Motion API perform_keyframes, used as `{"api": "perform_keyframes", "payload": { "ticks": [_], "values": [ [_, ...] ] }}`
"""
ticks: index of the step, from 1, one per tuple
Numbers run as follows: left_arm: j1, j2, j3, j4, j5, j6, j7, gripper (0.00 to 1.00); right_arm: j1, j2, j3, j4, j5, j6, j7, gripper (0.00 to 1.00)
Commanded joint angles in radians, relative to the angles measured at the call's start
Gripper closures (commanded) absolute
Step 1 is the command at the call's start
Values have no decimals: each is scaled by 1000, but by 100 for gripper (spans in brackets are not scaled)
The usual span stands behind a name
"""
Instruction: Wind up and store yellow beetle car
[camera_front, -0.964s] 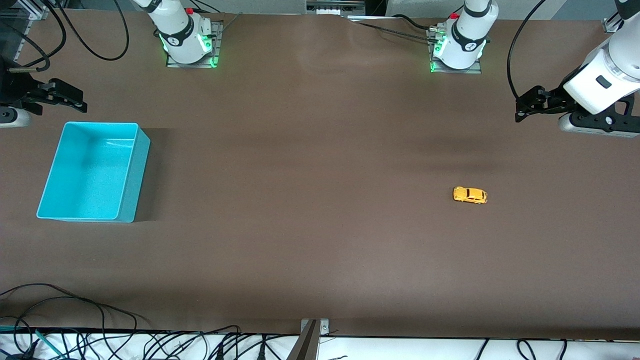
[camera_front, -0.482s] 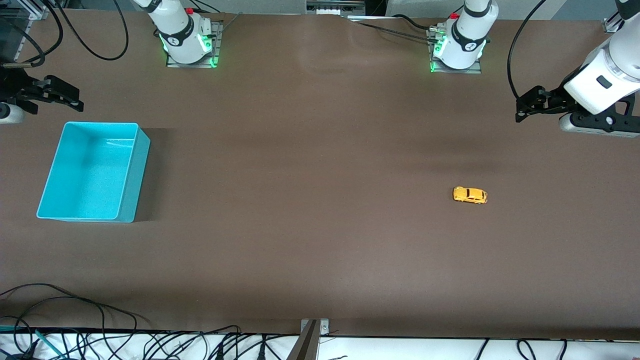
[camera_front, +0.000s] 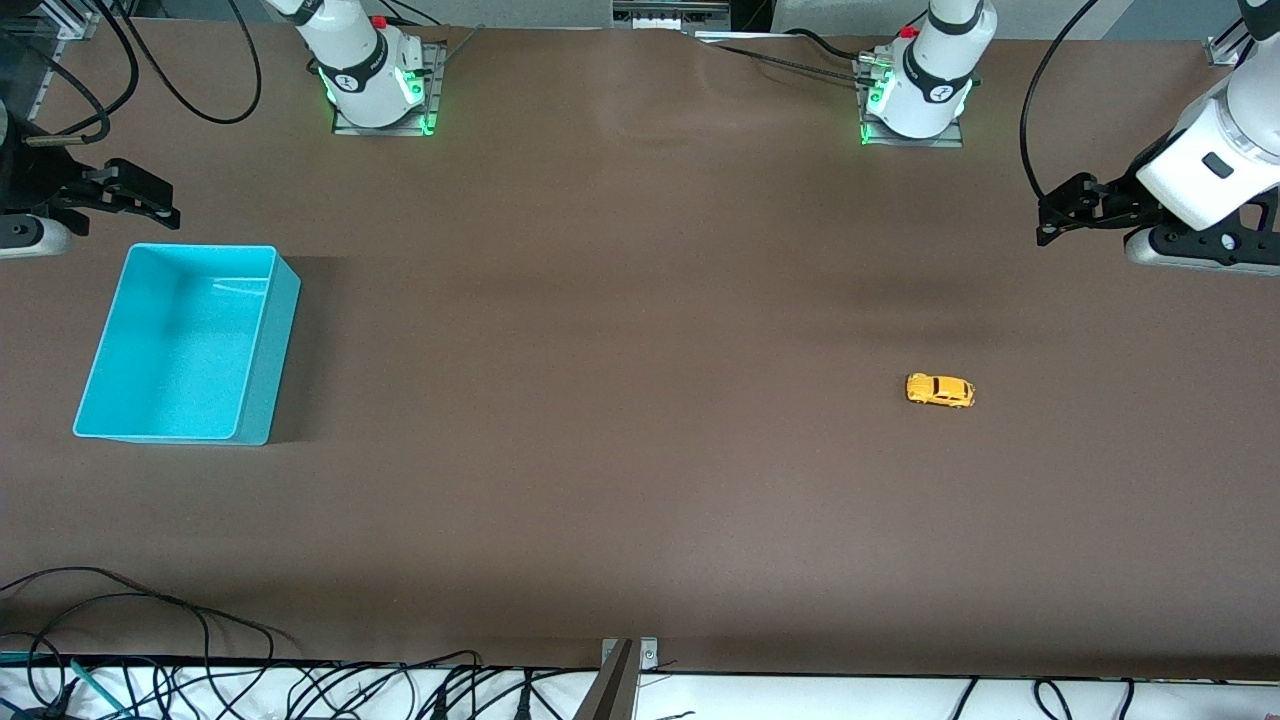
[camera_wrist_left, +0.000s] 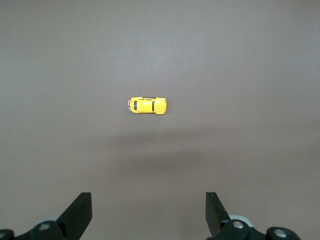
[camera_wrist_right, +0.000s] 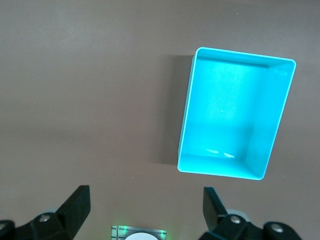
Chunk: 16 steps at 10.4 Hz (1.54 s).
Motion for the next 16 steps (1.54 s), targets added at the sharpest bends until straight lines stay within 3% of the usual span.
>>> {"api": "perform_keyframes", "payload": {
  "ticks": [1,16],
  "values": [
    [7,0,0,10,-28,-16,-1,0,5,14,7,20,-20,8,14,0],
    [7,2,0,12,-29,-32,2,0,5,22,15,15,-22,14,15,0]
  ]
}}
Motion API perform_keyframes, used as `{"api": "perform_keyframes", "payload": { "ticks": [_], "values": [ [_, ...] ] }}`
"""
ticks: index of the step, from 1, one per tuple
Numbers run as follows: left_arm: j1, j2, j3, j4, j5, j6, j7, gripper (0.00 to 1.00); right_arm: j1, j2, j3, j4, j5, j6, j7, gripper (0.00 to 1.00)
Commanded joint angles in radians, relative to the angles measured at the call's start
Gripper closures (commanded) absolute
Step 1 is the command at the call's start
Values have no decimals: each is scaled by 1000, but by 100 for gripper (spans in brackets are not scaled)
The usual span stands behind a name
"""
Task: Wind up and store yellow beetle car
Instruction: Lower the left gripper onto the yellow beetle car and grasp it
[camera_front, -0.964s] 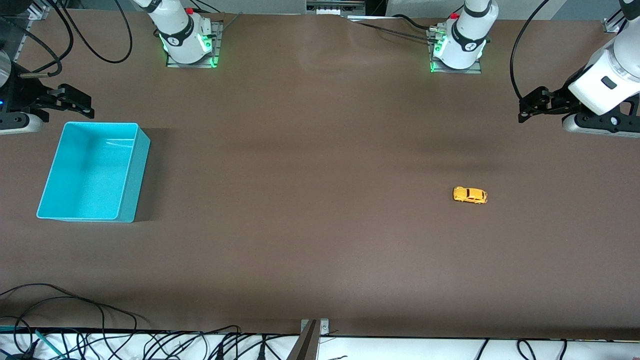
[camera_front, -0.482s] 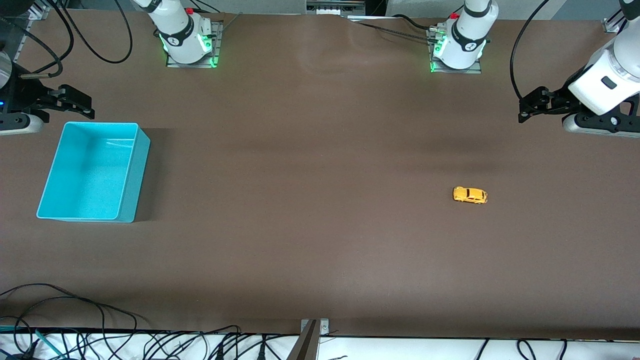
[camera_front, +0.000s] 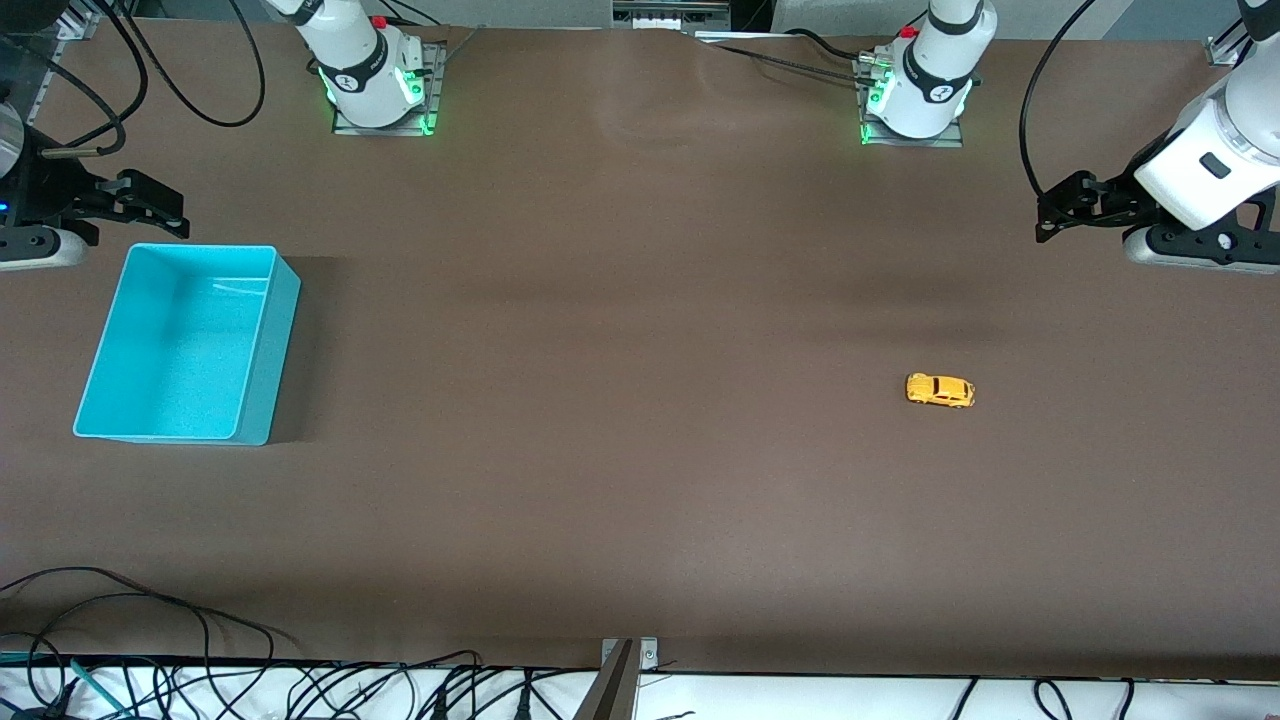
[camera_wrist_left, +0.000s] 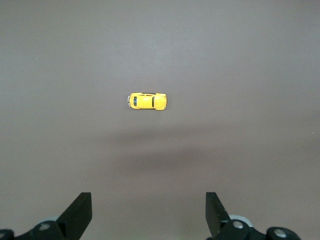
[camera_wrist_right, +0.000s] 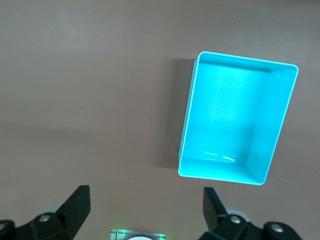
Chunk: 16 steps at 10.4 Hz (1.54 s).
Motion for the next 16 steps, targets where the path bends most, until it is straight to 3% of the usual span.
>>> {"api": "perform_keyframes", "payload": {
  "ticks": [1,5,11,13,16],
  "values": [
    [7,0,0,10,-29,-15,2,0,4,7,4,15,-18,-1,12,0],
    [13,11,0,12,-32,-15,9,0,3,7,5,15,-18,-1,14,0],
    [52,100,0,6,-17,-18,486,0,3,7,5,14,-18,0,14,0],
    [58,152,0,-2,-15,50,612,0,3,7,5,14,-18,0,14,0],
    [90,252,0,-45,-12,259,909,0,4,7,5,14,-18,0,14,0]
  ]
}}
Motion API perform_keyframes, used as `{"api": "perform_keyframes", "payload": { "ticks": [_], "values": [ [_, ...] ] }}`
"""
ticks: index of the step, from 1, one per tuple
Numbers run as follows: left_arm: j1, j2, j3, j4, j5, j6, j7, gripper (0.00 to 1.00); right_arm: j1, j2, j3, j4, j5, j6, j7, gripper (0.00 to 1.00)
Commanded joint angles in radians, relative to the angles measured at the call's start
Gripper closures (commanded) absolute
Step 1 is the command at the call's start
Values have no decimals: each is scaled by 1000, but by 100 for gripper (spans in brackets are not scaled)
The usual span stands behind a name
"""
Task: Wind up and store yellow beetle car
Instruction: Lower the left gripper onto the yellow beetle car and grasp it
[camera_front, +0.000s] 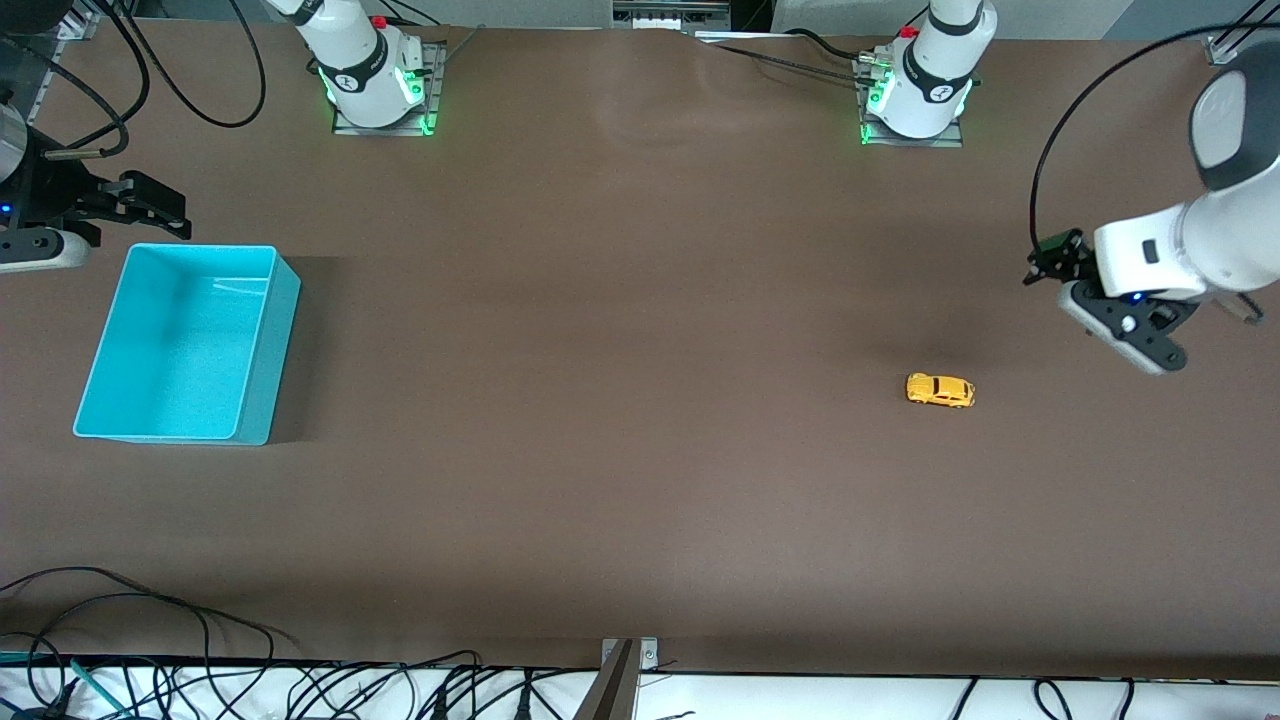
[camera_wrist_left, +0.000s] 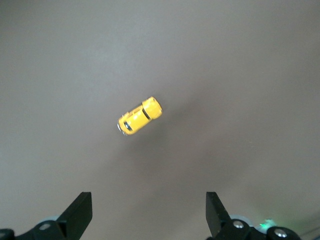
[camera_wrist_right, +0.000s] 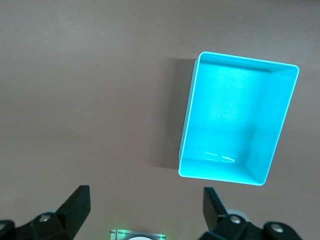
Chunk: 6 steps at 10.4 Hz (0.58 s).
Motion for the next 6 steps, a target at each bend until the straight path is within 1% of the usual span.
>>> {"api": "perform_keyframes", "payload": {
  "ticks": [1,3,4,5,6],
  "values": [
    [30,40,-1,-60,-11,151,211,0,4,5,3,13,-17,-1,13,0],
    [29,44,-4,-199,-11,309,297,0,3,5,3,13,-17,-1,13,0],
    [21,46,-7,-292,-11,437,349,0,4,5,3,13,-17,-1,13,0],
    [18,72,-9,-344,-11,522,395,0,4,8,3,13,-17,-1,13,0],
    [20,120,-9,-356,-11,587,459,0,4,9,3,13,-17,-1,13,0]
  ]
}}
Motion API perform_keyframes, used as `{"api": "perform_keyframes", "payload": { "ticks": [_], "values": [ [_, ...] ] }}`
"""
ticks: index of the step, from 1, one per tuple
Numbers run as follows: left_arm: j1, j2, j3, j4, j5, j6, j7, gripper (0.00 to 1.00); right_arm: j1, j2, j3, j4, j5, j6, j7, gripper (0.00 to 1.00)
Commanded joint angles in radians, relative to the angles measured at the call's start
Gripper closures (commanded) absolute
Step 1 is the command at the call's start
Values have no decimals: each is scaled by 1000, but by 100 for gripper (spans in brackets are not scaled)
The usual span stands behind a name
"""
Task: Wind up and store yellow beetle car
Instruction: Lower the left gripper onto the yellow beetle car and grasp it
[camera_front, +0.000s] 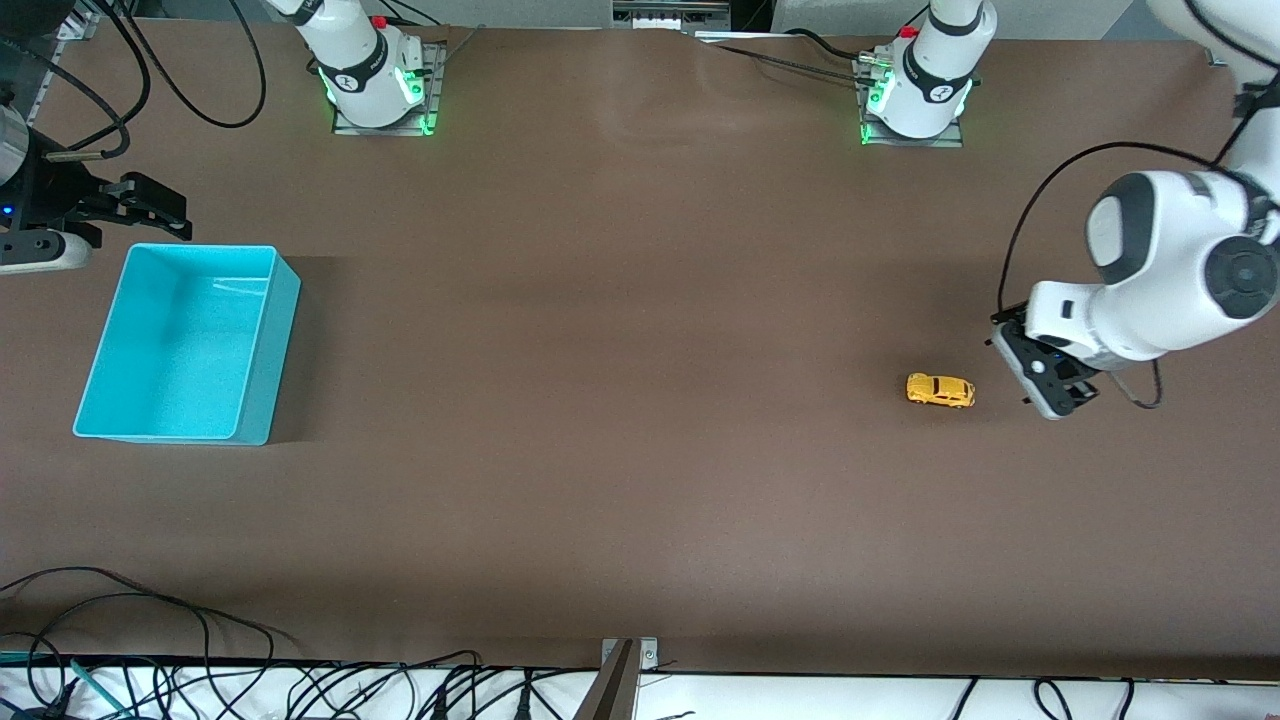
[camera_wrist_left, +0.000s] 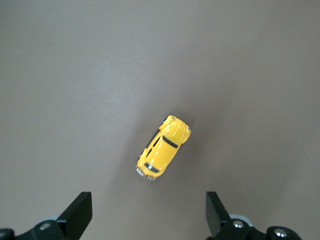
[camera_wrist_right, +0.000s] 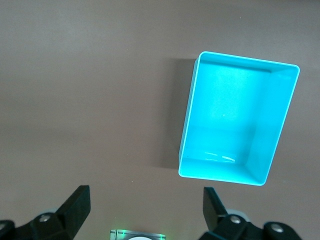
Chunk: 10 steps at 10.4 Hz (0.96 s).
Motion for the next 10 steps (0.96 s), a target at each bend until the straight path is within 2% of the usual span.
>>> {"api": "perform_keyframes", "payload": {
  "ticks": [1,2,6,7,8,10],
  "values": [
    [0,94,0,-46,-11,150,190,0,3,6,3,14,-17,-1,13,0],
    [0,138,0,-46,-11,205,257,0,4,6,3,14,-17,-1,13,0],
    [2,225,-2,-46,-12,285,375,1,4,6,3,14,-17,-1,13,0],
    [0,223,-2,-46,-12,285,378,11,4,8,3,14,-17,-1,13,0],
    [0,223,-2,-46,-12,284,383,45,4,8,3,14,-17,-1,13,0],
    [-1,219,-2,-46,-12,275,394,93,4,8,3,14,-17,-1,13,0]
  ]
}}
